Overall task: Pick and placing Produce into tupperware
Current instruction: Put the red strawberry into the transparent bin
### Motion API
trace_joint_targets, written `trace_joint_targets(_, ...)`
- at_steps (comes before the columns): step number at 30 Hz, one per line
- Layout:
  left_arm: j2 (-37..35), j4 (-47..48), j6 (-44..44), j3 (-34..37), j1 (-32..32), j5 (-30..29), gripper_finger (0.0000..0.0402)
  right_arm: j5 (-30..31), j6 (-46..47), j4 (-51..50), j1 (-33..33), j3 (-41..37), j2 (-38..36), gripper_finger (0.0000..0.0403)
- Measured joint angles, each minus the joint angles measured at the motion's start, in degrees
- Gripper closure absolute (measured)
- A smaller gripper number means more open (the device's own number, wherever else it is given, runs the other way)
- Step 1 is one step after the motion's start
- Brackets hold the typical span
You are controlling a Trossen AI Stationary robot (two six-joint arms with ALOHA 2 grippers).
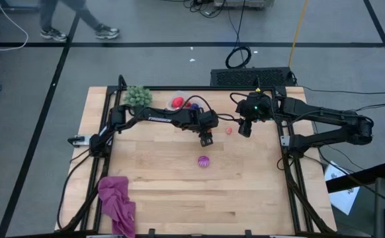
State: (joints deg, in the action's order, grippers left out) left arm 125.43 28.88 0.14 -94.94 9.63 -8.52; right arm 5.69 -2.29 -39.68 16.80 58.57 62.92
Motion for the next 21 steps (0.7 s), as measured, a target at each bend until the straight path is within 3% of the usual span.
trace_joint_targets(21,3.7,-2.8,-0.5,0.1,0.1,0.9,0.0151,-0.1,0.1,-0.8,0.0,0.0,0.0,0.0222)
